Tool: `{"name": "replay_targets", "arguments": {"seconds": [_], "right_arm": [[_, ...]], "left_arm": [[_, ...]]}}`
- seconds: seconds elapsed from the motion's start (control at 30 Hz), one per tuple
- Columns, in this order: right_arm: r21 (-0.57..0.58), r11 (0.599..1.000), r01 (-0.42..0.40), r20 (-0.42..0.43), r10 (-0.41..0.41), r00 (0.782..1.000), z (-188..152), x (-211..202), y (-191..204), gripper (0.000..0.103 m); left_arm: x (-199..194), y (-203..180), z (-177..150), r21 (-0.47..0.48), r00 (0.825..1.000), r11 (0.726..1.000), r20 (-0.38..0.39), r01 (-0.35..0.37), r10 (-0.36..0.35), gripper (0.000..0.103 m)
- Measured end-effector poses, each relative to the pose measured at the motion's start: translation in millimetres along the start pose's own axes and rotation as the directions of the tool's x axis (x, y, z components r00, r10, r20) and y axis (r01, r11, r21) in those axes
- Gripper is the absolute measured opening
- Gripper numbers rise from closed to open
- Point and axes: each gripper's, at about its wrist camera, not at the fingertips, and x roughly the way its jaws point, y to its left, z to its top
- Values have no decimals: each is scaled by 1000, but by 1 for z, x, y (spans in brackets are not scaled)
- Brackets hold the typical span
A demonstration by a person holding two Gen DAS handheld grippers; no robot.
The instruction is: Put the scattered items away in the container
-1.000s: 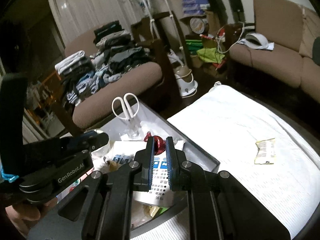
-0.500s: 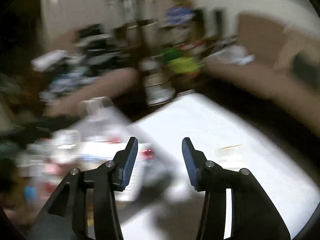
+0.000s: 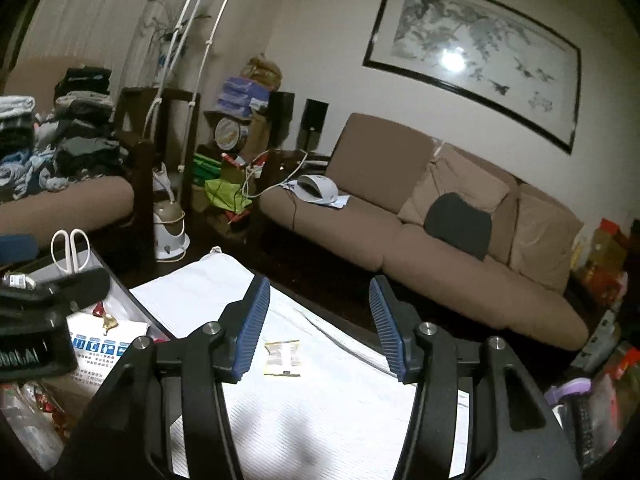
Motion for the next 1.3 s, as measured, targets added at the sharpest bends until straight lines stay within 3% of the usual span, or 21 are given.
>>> {"name": "replay_targets", "arguments": {"seconds": [0.13,0.33,0.6,0.83,0.97,1.1,1.2,1.3], "right_arm": [[44,999,9,-3,-9,1000,-4,2,-18,49],[90,996,26,-31,-23,999,-13,15,-43,49],[149,984,95,-110,-79,991,-34,42,-78,48],[202,976,86,-122,-63,991,-44,49,-98,48],[214,972,97,-174,-60,983,-54,62,-107,48],[258,963,82,-194,-32,980,-66,65,-123,48],[301,949,88,-212,-23,977,-78,68,-141,49],[350,931,103,-239,-17,971,-92,71,-162,49]], "left_arm": [[9,-20,0,44,1000,999,-6,-1,1,97],[36,-44,1,74,997,995,9,-73,73,97],[85,-85,-11,142,998,988,-27,-59,63,97],[142,-96,-30,43,994,999,-106,8,-3,99],[187,-104,-54,67,989,997,-139,-32,41,102],[207,-137,-76,281,982,952,-110,-119,155,103],[229,-146,-86,239,979,970,-179,-52,97,103],[256,-148,-97,204,965,975,-225,-89,135,102]]}}
